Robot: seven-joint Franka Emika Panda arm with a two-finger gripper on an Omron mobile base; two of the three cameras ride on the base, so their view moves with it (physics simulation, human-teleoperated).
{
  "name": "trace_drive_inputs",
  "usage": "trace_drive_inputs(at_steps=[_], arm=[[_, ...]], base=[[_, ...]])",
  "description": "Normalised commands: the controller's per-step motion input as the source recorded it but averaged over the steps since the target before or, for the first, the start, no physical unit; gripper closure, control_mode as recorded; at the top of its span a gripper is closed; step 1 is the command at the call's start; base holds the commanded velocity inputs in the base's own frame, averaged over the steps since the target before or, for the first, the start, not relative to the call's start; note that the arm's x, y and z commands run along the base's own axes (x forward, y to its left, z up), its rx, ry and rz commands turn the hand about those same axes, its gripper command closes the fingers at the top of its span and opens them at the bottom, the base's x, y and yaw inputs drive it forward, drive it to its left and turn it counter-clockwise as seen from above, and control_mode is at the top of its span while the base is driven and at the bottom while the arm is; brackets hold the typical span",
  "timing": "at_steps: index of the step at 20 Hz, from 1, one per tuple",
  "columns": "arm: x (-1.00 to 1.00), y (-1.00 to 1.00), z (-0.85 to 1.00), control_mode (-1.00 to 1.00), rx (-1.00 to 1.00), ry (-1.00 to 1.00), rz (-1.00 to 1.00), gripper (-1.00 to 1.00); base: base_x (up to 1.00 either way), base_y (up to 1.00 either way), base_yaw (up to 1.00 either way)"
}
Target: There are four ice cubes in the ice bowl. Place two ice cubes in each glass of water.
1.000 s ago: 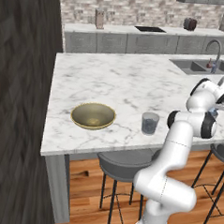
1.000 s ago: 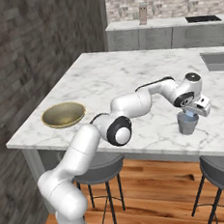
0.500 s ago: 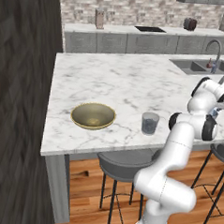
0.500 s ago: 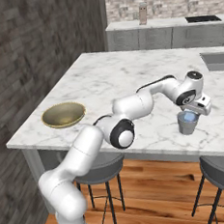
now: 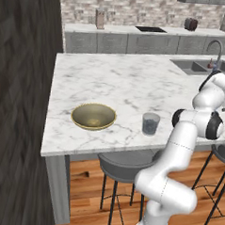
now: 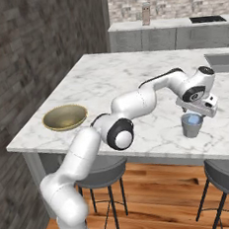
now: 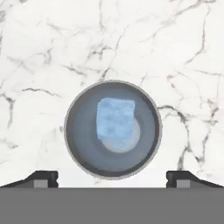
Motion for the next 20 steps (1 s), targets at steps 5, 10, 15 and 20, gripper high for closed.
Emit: trace_drive_inputs(at_steps=[5, 10, 15, 20], arm=[[-1.00, 1.00, -0.08, -1.00, -0.03, -0.04, 0.05, -1.00], [-1.00, 1.00, -0.07, -1.00, -0.05, 0.00, 0.00, -1.00], [-1.00, 1.00, 0.39, -1.00, -0.10, -0.03, 0.00, -1.00], [-0.99, 1.00, 0.83, -1.00, -0.12, -0.04, 0.00, -1.00]], base=[[0.00, 0.00, 0.00], [0.00, 0.00, 0.00], [0.00, 0.00, 0.00], [0.00, 0.00, 0.00]])
